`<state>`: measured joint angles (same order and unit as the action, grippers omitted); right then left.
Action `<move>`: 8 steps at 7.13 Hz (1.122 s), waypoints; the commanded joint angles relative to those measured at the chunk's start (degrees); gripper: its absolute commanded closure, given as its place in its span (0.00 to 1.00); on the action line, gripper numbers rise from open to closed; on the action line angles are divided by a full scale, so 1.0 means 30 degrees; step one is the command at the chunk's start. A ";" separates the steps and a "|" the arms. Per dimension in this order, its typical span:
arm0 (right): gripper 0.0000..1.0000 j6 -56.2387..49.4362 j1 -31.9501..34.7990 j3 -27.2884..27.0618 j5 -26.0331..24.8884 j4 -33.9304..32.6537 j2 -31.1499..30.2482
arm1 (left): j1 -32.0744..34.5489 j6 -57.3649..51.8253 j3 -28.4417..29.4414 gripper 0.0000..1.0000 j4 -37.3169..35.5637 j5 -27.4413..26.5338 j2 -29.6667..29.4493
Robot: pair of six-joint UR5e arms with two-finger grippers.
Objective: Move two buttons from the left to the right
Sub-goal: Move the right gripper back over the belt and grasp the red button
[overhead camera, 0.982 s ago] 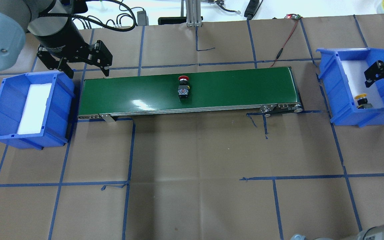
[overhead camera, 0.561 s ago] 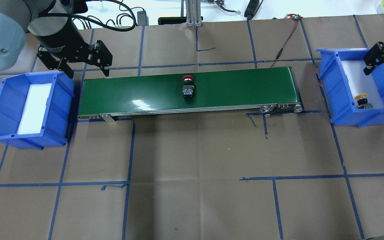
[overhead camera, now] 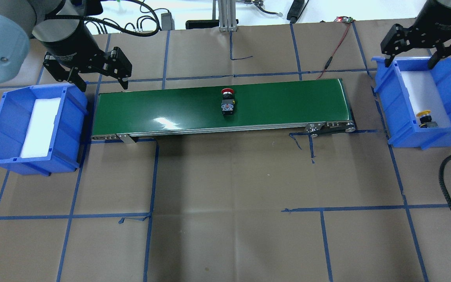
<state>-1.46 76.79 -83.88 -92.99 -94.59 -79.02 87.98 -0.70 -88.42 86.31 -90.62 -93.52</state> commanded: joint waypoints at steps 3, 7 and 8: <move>0.01 0.1804 0.3665 -0.0428 0.0465 -0.3329 0.0265 | 0.0000 0.0000 0.0001 0.00 0.0000 0.0000 0.0000; 0.00 0.1776 0.3877 -0.0486 0.1081 -0.3422 0.0794 | 0.0000 0.0000 0.0001 0.00 0.0000 0.0000 0.0000; 0.00 0.1804 0.3877 -0.0516 0.1924 -0.3452 0.0765 | 0.0000 0.0000 -0.0028 0.00 0.0000 0.0000 0.0000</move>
<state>3.92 88.39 -85.34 -89.40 -104.83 -76.74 87.98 -0.70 -88.44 86.31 -90.61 -93.52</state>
